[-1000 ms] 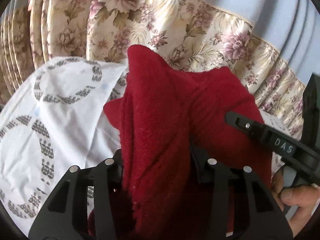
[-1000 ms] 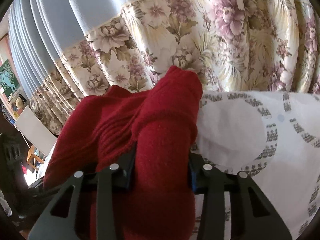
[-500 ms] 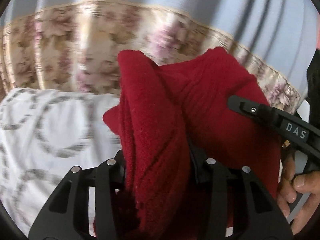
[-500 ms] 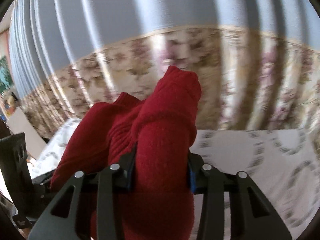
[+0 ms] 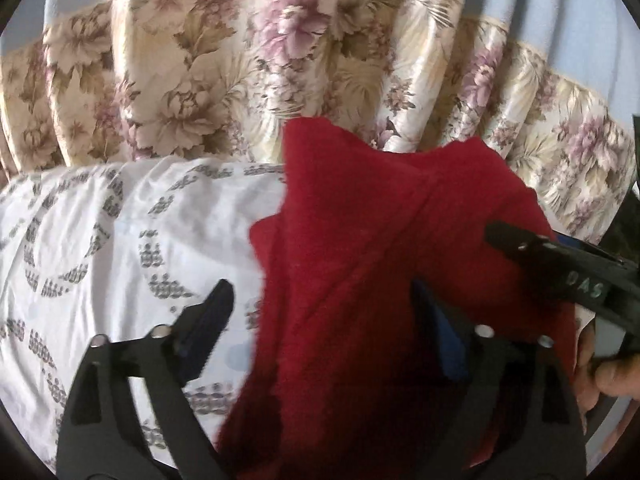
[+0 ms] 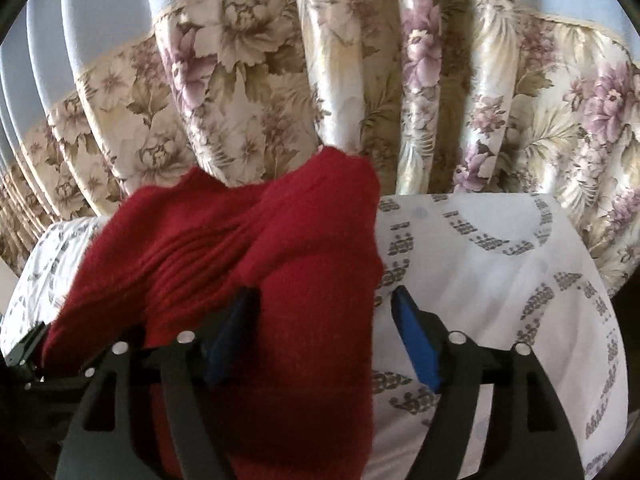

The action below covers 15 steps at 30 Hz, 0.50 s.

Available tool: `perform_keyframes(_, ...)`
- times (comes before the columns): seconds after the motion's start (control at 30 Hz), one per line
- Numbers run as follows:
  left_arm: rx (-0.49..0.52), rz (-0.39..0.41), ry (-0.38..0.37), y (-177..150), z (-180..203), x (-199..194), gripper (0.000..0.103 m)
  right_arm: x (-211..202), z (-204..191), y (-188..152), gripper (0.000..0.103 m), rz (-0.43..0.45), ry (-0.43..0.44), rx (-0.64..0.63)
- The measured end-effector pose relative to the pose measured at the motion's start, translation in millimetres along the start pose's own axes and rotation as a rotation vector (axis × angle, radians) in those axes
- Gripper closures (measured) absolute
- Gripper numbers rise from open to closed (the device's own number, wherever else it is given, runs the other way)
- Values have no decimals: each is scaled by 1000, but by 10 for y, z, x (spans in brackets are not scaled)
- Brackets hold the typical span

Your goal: Fold small clothes

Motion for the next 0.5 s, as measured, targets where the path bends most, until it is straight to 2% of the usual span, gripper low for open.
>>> perform_keyframes(0.03, -9, 0, -7, 0, -41, -47, 9, -77, 2, 23, 29, 9, 4, 8)
perform_keyframes(0.1, 19, 7, 10, -31, -111, -168, 8, -280, 40, -14, 20, 25, -2, 29)
perform_keyframes(0.23, 69, -25, 52, -298, -298, -501, 8, -632, 1, -251, 19, 39, -21, -11)
perform_keyframes(0.3, 86, -14, 48, -438, -374, -719, 8, -859, -44, -381, 18, 59, -11, -26)
perform_keyframes(0.37, 110, 40, 83, -515, -487, -1060, 9, -1172, -81, -517, 12, 104, -33, -25)
perform_keyframes(0.47, 101, 155, 84, -529, -669, -1686, 8, -1584, -183, -676, 7, 176, -59, -26)
perform_keyframes(0.5, 103, 197, 99, -522, -735, -1878, 4, -1734, -260, -747, 6, 206, -69, -43)
Point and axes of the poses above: each gripper's, at about its wrist camera, not at the fingertips, and x roughly the way its jaws point, z to its right, y to its top, the point moved 10 cm from there along x, roughly the way its jaws point, and after that the axes turned 9 degrees about -y, right-handed, at the moved point
